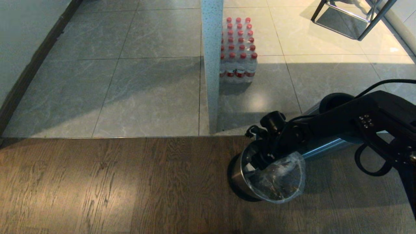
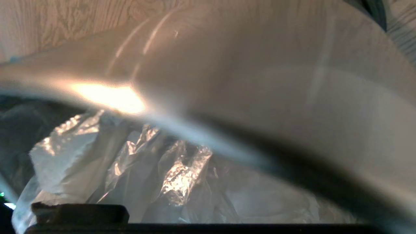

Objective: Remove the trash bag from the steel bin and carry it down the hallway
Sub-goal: Pick up the trash bag

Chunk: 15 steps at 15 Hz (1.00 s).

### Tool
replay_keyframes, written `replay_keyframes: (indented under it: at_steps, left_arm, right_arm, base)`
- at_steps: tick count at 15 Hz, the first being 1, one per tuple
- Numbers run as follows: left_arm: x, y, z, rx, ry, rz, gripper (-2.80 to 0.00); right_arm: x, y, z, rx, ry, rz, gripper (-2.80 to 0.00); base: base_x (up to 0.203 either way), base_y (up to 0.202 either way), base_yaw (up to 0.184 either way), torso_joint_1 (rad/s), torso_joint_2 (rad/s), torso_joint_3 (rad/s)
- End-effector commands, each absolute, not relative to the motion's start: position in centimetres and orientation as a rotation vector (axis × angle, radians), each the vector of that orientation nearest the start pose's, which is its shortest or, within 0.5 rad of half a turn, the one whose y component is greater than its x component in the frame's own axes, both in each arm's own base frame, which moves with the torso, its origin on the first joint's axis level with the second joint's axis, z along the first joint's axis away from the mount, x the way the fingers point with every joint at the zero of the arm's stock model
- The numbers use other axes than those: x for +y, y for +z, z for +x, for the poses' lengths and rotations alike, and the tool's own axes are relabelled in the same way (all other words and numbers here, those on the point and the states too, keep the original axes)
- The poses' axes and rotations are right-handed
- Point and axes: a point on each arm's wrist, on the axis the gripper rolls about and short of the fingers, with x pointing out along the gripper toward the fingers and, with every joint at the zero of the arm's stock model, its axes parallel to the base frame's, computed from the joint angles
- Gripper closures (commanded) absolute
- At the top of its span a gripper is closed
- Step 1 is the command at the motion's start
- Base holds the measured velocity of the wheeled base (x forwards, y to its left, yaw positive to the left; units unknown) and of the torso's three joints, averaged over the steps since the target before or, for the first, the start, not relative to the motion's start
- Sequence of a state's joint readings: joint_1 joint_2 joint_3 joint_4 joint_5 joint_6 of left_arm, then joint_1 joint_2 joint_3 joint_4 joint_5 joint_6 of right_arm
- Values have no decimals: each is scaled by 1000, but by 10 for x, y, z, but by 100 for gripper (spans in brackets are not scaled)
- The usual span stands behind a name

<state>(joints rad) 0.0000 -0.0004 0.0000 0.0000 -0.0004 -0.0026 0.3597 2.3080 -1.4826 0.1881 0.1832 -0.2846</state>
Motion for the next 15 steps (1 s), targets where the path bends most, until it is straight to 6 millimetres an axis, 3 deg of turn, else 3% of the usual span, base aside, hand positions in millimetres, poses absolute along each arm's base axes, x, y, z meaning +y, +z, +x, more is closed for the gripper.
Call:
replay_keyframes:
  at_steps: [1, 7, 8, 15]
  left_arm:
    - [0, 75, -23, 0, 0, -3, 0]
    - [0, 75, -23, 0, 0, -3, 0]
    - [0, 75, -23, 0, 0, -3, 0]
    - [0, 75, -23, 0, 0, -3, 0]
  right_arm:
    - [156, 52, 402, 958, 645, -351, -280]
    - [156, 54, 401, 953, 633, -370, -280]
    - [158, 55, 401, 949, 631, -373, 0]
    - [159, 73, 392, 920, 627, -371, 0]
  base:
    - [0, 0, 0, 0, 0, 0]
    - [0, 0, 0, 0, 0, 0]
    - [0, 0, 0, 0, 0, 0]
    - [0, 0, 0, 0, 0, 0]
